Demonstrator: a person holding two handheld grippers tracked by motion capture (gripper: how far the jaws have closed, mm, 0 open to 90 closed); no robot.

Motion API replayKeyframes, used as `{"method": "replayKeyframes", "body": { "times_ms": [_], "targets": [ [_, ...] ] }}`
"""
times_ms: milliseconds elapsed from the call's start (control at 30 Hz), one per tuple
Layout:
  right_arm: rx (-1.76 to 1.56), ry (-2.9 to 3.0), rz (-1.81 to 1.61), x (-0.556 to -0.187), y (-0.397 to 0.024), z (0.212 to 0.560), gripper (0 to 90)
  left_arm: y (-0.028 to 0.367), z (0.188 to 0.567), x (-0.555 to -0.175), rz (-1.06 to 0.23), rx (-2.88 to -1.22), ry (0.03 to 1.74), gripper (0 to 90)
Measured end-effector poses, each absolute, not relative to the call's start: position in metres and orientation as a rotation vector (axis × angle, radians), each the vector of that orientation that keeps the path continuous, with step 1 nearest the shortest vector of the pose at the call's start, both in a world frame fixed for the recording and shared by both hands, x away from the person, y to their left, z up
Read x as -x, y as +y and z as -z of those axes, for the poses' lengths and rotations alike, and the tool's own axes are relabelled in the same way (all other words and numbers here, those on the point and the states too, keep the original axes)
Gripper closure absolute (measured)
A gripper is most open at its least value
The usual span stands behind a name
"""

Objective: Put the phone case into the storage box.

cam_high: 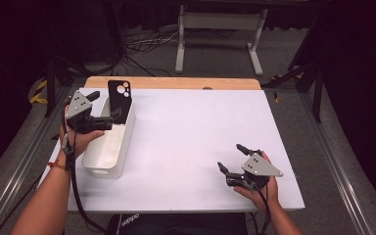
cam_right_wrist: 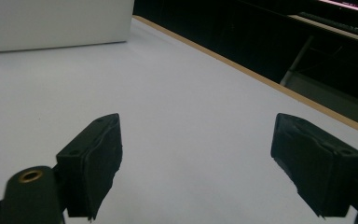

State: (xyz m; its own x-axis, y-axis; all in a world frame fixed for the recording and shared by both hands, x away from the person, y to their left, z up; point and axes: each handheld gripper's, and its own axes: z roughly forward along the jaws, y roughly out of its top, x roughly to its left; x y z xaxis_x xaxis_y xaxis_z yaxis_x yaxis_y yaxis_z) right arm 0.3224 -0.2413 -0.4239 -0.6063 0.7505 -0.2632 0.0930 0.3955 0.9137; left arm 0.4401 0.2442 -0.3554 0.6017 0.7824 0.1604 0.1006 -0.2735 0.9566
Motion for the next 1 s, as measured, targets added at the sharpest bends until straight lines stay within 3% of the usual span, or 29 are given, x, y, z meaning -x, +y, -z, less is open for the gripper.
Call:
{"method": "replayKeyframes", "body": {
  "times_ms": [1000],
  "targets": [
    [-0.716,1.987,-1.214,-0.322,-0.239,0.426,17.4,0.234,0.357,-0.401,-0.734,-1.715,0.603,5.0]
  ]
}}
